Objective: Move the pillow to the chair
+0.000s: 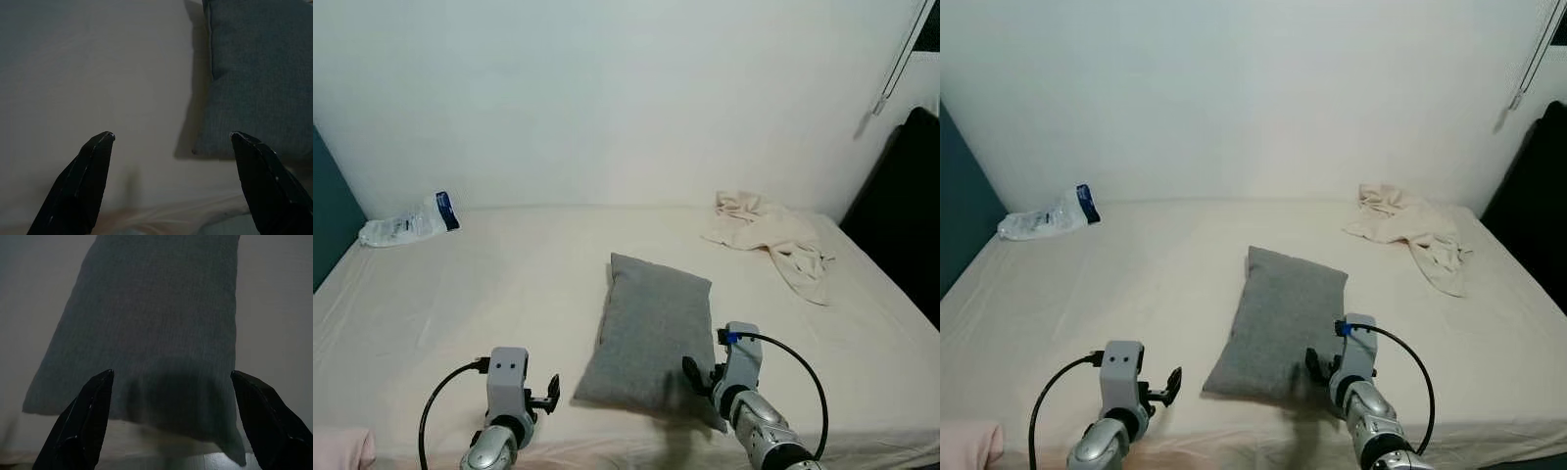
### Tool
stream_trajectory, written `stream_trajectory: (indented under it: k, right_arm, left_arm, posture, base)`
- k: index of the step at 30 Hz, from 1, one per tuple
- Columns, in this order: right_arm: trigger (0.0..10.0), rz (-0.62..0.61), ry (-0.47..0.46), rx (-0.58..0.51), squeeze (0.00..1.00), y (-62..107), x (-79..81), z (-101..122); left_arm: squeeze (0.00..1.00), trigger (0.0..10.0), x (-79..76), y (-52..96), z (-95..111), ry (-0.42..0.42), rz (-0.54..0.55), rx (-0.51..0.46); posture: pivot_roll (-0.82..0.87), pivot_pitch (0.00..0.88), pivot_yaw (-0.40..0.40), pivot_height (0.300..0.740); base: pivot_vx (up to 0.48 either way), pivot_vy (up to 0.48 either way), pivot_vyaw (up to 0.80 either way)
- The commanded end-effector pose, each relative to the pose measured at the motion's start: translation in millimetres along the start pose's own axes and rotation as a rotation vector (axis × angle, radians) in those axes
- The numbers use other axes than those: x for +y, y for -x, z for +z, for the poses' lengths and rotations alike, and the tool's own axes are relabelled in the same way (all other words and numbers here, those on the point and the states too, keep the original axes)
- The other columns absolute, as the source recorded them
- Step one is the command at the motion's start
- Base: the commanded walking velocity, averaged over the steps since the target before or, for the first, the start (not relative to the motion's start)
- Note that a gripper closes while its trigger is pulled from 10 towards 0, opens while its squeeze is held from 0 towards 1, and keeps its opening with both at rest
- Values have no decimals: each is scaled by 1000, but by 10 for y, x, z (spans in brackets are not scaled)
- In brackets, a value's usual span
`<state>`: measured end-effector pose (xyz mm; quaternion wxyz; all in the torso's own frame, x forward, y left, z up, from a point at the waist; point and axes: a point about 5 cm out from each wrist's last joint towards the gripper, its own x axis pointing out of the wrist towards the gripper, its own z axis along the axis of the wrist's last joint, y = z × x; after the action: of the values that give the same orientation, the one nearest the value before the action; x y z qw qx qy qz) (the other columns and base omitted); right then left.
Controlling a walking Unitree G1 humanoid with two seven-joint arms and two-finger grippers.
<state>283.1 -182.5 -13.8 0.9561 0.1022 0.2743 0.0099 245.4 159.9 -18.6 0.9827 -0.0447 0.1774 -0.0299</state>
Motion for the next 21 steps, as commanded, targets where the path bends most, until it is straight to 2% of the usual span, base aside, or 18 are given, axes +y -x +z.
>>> stream_trajectory:
  k: [1,21]
  right_arm:
    - [10000,-3,-3,23,0,7,4,-51]
    - [10000,18,-42,-4,0,-24,27,52]
  left_arm:
    - [0,10000,26,2,-19,-4,8,16]
    - [0,10000,81,-58,64,-15,33,3]
  posture:
    - [62,0,-35,736]
    - [59,0,-37,736]
  base:
    - [0,0,0]
    - [0,0,0]
